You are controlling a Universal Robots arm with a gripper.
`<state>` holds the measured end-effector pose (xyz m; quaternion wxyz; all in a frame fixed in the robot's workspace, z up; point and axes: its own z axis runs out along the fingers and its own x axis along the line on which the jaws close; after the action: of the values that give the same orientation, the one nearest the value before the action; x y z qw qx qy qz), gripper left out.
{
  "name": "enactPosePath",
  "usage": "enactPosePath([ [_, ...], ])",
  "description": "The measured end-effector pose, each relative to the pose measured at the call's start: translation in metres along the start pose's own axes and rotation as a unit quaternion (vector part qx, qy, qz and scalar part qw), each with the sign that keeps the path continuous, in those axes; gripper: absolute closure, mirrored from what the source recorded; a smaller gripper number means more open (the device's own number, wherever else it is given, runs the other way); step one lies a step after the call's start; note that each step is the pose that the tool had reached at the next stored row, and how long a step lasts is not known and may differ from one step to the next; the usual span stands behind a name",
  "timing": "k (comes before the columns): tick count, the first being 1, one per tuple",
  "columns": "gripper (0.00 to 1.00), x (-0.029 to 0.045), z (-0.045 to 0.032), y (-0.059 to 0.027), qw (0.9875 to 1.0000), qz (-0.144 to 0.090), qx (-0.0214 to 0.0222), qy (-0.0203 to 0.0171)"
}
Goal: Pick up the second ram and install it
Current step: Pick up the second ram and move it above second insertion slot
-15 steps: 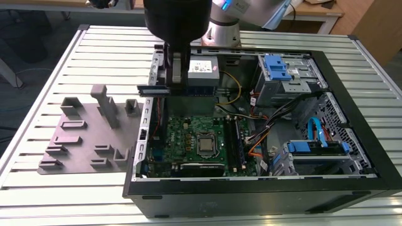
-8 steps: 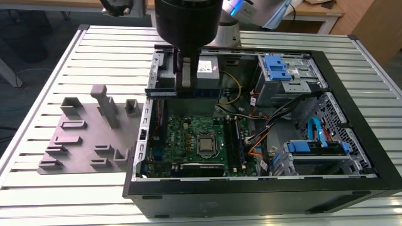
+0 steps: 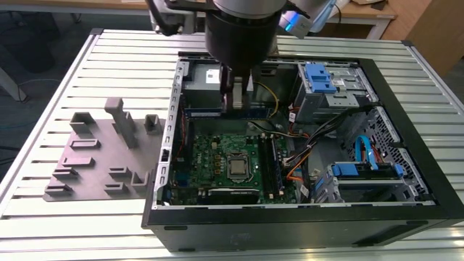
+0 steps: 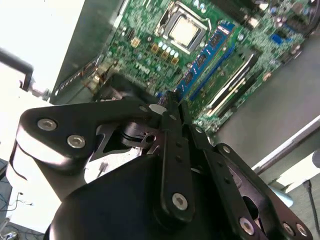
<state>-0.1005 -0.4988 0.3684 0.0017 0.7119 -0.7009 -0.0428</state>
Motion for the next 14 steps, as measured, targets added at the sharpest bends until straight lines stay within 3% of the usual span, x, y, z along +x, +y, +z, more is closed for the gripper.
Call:
enactPosePath([
  [6, 0.89, -0.0003, 0.01, -0.0166, 1.0, 0.0, -0.0006, 0.0],
  [14, 0.89, 0.0006, 0.0243, -0.019, 1.0, 0.0, -0.0006, 0.0],
])
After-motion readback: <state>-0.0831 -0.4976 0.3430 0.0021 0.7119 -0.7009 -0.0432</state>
